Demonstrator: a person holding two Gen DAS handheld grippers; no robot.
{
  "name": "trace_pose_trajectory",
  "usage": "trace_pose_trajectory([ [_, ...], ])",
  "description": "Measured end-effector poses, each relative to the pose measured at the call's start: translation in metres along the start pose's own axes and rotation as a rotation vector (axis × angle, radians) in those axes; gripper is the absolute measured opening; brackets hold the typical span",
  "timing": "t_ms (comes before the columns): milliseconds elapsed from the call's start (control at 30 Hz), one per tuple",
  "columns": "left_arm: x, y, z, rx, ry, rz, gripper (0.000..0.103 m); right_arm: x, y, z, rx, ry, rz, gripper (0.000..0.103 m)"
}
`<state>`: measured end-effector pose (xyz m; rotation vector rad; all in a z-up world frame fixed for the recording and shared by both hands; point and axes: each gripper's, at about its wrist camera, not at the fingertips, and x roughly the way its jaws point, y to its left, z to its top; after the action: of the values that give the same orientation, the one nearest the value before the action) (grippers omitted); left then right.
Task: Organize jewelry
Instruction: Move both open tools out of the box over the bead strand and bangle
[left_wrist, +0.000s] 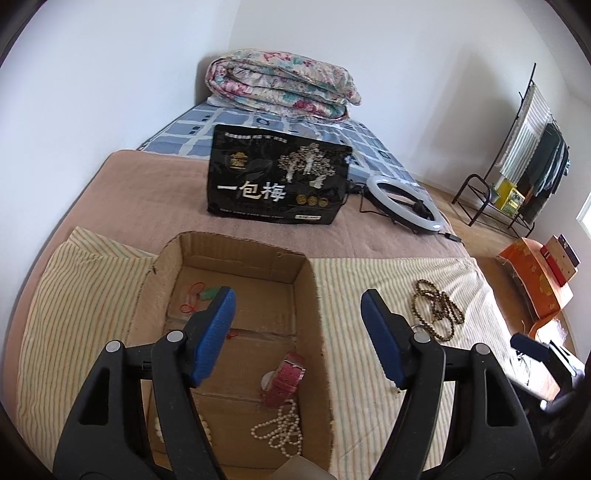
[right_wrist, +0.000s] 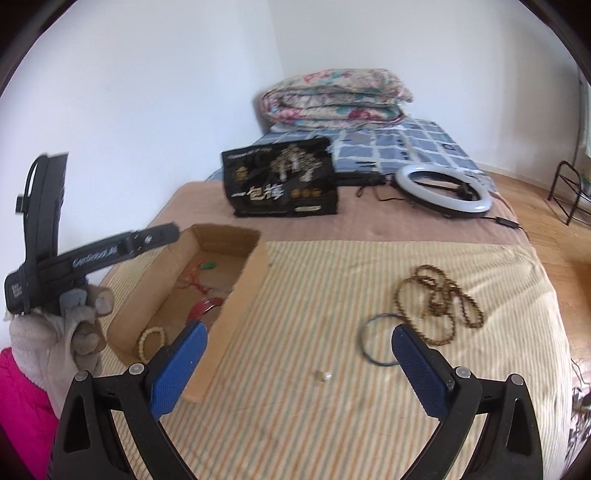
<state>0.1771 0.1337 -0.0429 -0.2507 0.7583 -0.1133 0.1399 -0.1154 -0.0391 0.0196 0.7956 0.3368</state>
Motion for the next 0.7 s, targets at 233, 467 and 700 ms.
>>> trace_pose_trajectory([
  [233, 0.001, -0.042, -0.007, 0.085, 0.001, -0.048, 0.073, -0.020, -0.044, 0.011, 0.071, -0.059, -0.050, 0.103],
  [467, 0.010, -0.079, -0.018, 0.133, 0.044, -0.116, 0.078, -0.026, -0.078, 0.021, 0.071, -0.055, -0.120, 0.103],
  [700, 0.027, -0.117, -0.035, 0.195, 0.089, -0.160, 0.079, -0.014, -0.120, 0.030, 0.070, -0.017, -0.167, 0.103],
])
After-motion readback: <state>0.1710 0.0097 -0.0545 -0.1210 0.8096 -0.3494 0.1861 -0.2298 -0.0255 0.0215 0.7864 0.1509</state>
